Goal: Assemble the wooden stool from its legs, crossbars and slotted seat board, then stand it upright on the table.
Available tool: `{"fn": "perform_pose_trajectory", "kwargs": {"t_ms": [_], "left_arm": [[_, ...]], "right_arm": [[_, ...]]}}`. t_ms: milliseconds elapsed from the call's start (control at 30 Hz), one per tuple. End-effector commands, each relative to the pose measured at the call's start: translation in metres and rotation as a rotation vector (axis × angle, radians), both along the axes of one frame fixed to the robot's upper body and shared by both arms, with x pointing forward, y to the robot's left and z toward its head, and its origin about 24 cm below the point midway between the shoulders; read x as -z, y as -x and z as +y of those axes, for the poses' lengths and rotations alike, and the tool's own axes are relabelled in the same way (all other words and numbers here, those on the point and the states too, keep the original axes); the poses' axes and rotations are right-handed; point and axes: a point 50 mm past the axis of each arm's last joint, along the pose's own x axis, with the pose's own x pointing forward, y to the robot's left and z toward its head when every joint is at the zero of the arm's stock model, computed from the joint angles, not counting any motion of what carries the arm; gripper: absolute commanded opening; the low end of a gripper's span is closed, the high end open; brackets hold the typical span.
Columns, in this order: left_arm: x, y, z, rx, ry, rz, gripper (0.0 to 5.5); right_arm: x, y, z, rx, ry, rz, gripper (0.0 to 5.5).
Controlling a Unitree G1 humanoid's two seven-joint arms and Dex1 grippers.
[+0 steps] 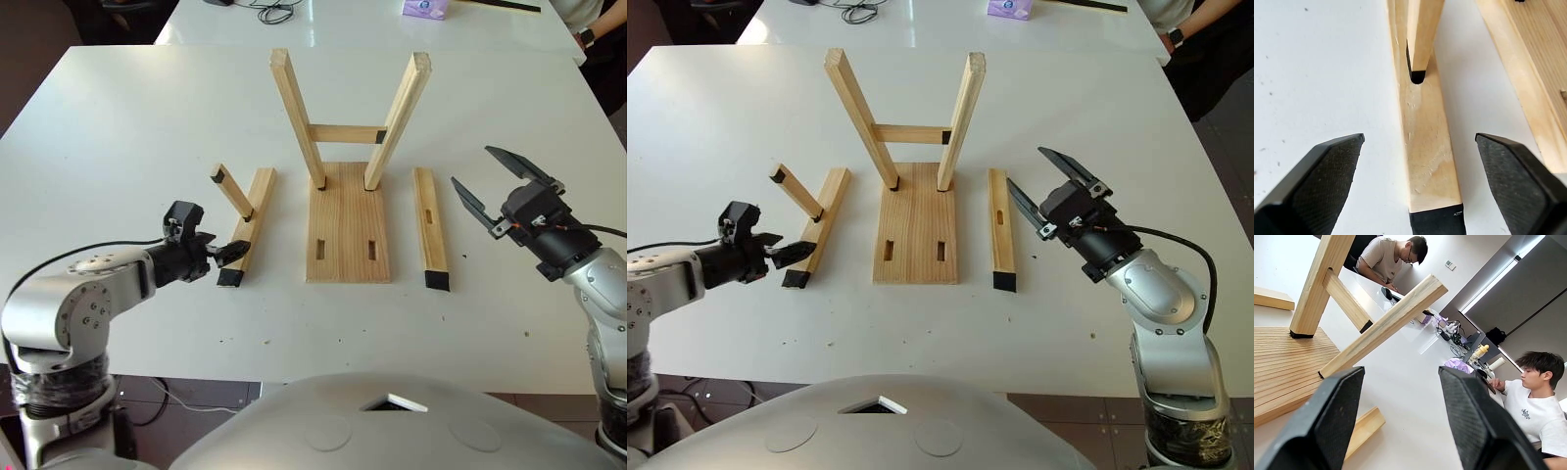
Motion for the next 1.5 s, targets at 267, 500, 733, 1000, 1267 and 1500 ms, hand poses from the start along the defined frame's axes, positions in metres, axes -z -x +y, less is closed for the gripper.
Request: {"fn": "perform_pose_trajectory", "kwargs": {"t_ms": [267, 500, 733, 1000, 1267, 1500], "left_arm": [[0.023, -0.006, -0.006, -0.095, -0.043, 0.027, 4.22], [0.043, 0.006, -0.009, -0.019, -0.024, 0.085, 3.98], [0.048, -0.001, -0.003, -0.040, -0.001, 0.076, 3.07], [0.041, -0.014, 0.000, -0.034, -0.002, 0.040, 2.04], [-0.004, -0.075, 0.024, -0.189, 0.001, -0.193, 2.04], [-0.096, -0.134, 0.070, -0.293, -0.058, -0.567, 2.02]], "right_arm": [[-0.005, -0.006, -0.001, -0.020, 0.014, -0.013, 2.81], [-0.006, -0.008, 0.000, -0.032, 0.016, -0.013, 2.81], [-0.005, -0.008, 0.001, -0.032, 0.015, -0.014, 2.81], [-0.005, -0.008, 0.002, -0.024, 0.005, -0.024, 2.81], [-0.008, -0.009, 0.002, -0.010, -0.003, -0.045, 2.81], [-0.017, -0.017, -0.008, 0.012, -0.074, -0.054, 2.81]]}}
